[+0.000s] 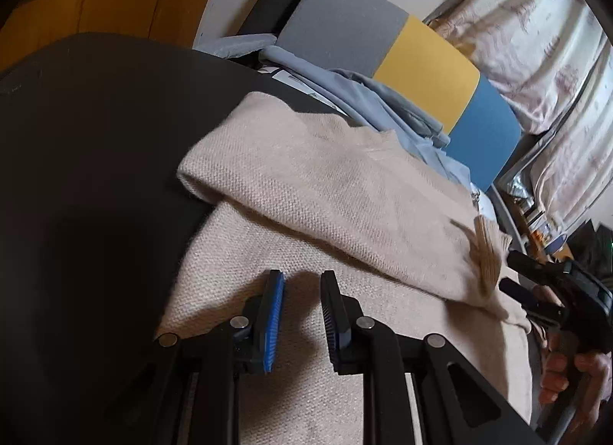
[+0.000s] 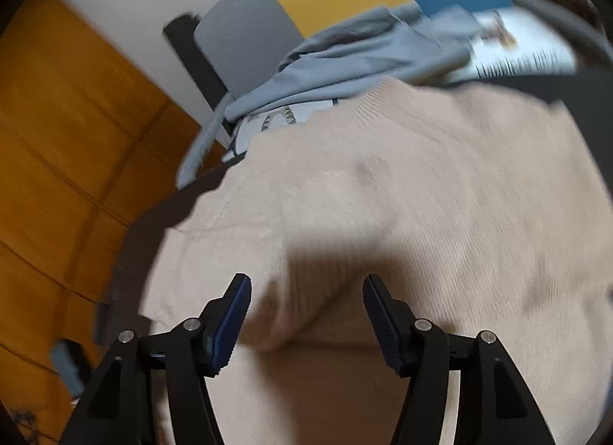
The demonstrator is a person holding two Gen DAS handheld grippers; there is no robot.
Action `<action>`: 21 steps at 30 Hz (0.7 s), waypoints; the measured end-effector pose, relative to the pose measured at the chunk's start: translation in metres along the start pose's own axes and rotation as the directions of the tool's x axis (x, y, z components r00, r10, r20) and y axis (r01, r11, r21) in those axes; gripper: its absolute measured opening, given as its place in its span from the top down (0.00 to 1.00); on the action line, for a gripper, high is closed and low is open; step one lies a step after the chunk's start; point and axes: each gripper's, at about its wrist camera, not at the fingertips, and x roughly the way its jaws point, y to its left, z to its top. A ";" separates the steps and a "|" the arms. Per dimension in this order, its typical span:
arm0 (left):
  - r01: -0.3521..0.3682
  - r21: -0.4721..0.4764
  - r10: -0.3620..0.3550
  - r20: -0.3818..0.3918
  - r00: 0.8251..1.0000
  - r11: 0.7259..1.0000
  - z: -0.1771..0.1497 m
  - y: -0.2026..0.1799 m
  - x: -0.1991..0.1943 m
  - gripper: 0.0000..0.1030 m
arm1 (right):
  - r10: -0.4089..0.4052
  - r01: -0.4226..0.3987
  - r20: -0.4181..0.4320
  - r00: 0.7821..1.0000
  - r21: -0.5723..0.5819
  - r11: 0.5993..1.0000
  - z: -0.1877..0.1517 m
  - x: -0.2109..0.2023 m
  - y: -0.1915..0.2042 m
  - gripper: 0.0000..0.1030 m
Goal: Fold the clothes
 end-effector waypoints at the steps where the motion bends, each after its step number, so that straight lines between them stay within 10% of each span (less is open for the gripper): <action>1: 0.007 -0.010 -0.007 0.004 1.000 1.000 -0.001 0.002 0.000 0.81 | -0.065 0.064 -0.005 0.998 -0.035 0.997 0.002 0.006 0.005 0.36; 3: 0.035 -0.036 -0.035 0.011 0.999 0.999 0.000 0.006 -0.002 0.81 | -0.215 0.213 -0.025 0.976 -0.086 0.973 0.001 0.020 0.005 0.38; 7: 0.148 -0.136 -0.145 0.027 0.989 0.980 0.002 0.025 0.000 0.81 | -0.212 0.211 0.010 0.977 0.059 0.976 -0.019 -0.006 -0.029 0.39; 17: 0.147 -0.150 -0.146 0.022 0.989 0.978 0.004 0.025 0.002 0.81 | 0.094 -0.109 0.059 0.994 0.363 0.926 -0.013 -0.006 -0.066 0.41; 19: 0.112 -0.123 -0.113 0.002 0.994 0.986 0.008 0.018 0.002 0.81 | 0.060 -0.067 0.032 0.998 0.334 0.940 -0.008 0.000 -0.062 0.79; 21: 0.061 -0.042 -0.062 -0.024 0.998 0.997 0.015 0.006 0.001 0.81 | 0.031 -0.033 0.009 0.999 0.307 0.951 -0.002 0.007 -0.059 0.86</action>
